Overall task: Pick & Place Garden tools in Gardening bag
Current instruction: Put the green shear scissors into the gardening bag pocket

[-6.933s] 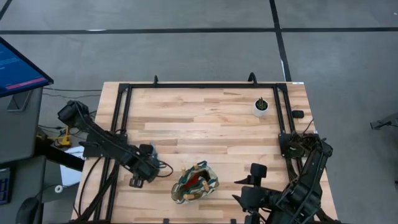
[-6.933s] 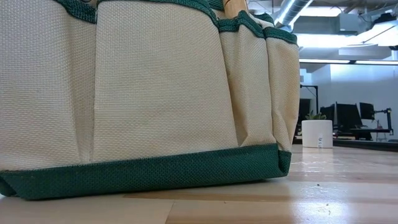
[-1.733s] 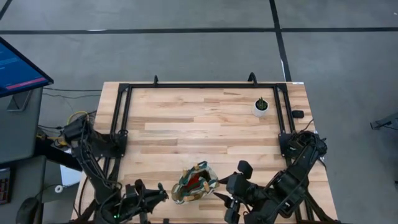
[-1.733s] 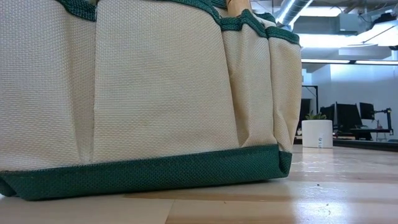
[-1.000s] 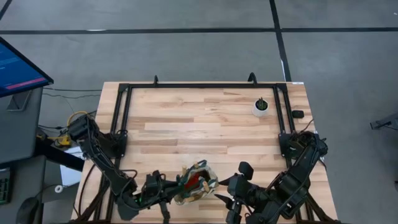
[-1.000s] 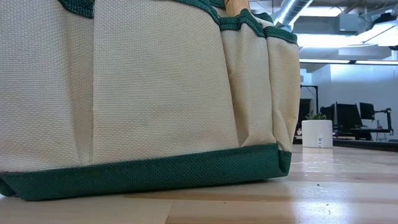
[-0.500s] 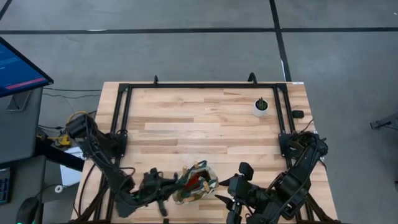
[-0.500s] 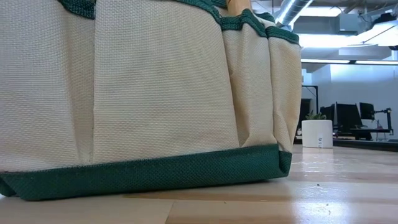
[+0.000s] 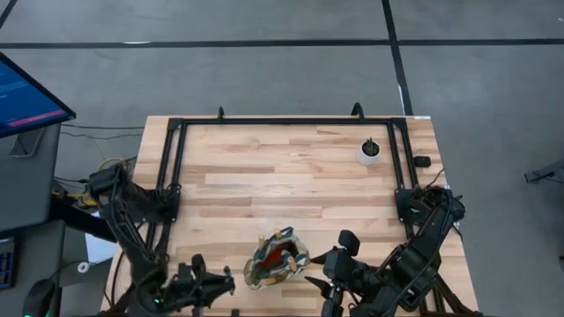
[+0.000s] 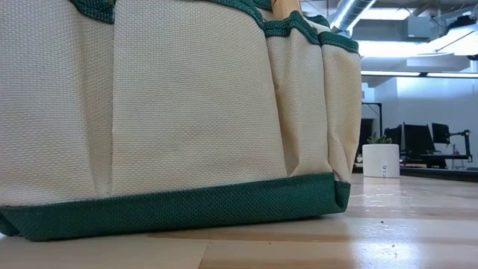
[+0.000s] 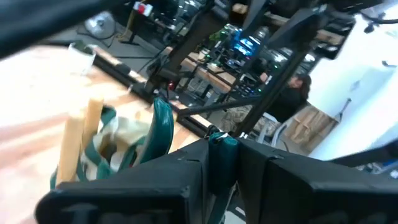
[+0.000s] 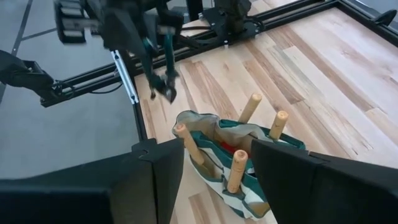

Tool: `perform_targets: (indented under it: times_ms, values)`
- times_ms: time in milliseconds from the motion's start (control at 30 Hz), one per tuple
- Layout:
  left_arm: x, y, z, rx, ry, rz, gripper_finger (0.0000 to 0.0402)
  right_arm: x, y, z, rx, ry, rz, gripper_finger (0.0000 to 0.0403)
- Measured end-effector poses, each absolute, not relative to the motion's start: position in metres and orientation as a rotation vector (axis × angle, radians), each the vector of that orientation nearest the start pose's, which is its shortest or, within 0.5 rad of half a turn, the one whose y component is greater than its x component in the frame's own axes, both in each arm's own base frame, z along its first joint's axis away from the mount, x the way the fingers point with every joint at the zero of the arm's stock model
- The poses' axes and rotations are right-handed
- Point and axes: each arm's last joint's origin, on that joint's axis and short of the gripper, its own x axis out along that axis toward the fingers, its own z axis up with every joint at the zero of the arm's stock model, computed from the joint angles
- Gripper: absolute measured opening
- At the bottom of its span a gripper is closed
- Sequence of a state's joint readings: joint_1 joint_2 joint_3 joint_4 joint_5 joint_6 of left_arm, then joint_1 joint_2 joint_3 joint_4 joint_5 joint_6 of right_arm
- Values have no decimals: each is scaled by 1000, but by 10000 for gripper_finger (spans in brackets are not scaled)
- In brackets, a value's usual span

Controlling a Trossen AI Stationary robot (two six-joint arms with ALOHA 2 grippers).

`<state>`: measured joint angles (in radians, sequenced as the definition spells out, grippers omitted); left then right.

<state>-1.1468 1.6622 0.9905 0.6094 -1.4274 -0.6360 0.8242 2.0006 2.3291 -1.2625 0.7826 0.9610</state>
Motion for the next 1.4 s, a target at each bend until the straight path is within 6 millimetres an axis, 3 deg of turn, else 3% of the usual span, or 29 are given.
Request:
perform_targets:
  times_ms: [133,467,800,1400]
  values:
    - [180,-307,238,-609,-86,306,33,283,276,408,253,583,-261,179]
    - [223,-291,248,-564,-78,273,33,284,275,408,234,587,-260,179]
    - [254,-269,246,-516,-67,263,33,283,275,408,223,589,-260,179]
    - [256,-251,229,-516,-76,340,33,285,273,408,222,589,-266,179]
